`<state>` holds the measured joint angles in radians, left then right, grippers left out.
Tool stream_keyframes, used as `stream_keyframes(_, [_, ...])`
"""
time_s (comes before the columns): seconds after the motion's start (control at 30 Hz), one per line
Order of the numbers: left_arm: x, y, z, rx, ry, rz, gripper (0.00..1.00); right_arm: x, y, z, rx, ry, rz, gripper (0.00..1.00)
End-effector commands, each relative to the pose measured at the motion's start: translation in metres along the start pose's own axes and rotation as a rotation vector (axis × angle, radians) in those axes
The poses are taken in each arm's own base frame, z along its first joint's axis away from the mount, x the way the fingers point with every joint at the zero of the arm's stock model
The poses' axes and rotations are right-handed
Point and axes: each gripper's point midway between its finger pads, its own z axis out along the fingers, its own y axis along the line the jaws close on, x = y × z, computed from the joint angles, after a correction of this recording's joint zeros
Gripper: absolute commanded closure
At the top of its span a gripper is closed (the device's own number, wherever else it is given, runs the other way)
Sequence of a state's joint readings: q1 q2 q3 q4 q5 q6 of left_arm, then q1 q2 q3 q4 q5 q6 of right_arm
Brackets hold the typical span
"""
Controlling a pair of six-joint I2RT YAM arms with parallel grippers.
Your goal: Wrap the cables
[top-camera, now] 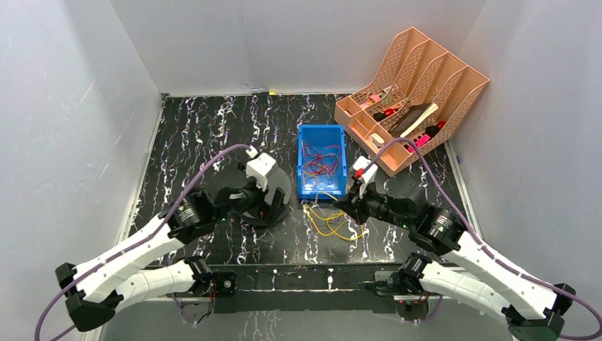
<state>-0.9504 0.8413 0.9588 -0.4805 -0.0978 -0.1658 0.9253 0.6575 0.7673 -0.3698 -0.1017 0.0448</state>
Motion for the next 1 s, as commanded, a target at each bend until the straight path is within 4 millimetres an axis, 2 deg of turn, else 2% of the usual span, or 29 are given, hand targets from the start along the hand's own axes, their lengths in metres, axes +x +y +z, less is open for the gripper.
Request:
stream_keyframes(0.0, [0.029, 0.023, 0.019, -0.135, 0.092, -0.009, 0.06, 0.006, -0.033, -0.004, 0.242, 0.019, 0.189, 1.0])
stream_keyframes(0.23, [0.061, 0.039, 0.048, -0.247, 0.223, 0.063, 0.06, 0.006, -0.041, -0.008, 0.295, -0.064, 0.268, 1.0])
stream_keyframes(0.43, [0.073, 0.05, 0.059, -0.376, 0.295, 0.184, 0.07, 0.007, -0.04, -0.007, 0.298, -0.078, 0.313, 1.0])
stream_keyframes(0.63, [0.093, 0.06, 0.068, -0.497, 0.384, 0.276, 0.07, 0.002, -0.045, -0.014, 0.326, -0.134, 0.344, 1.0])
stream_keyframes(0.73, [0.096, 0.061, 0.074, -0.554, 0.402, 0.314, 0.07, 0.002, -0.047, -0.017, 0.338, -0.14, 0.346, 1.0])
stream_keyframes(0.97, [0.108, 0.077, 0.09, -0.73, 0.447, 0.387, 0.07, 0.003, -0.051, -0.028, 0.376, -0.153, 0.364, 1.0])
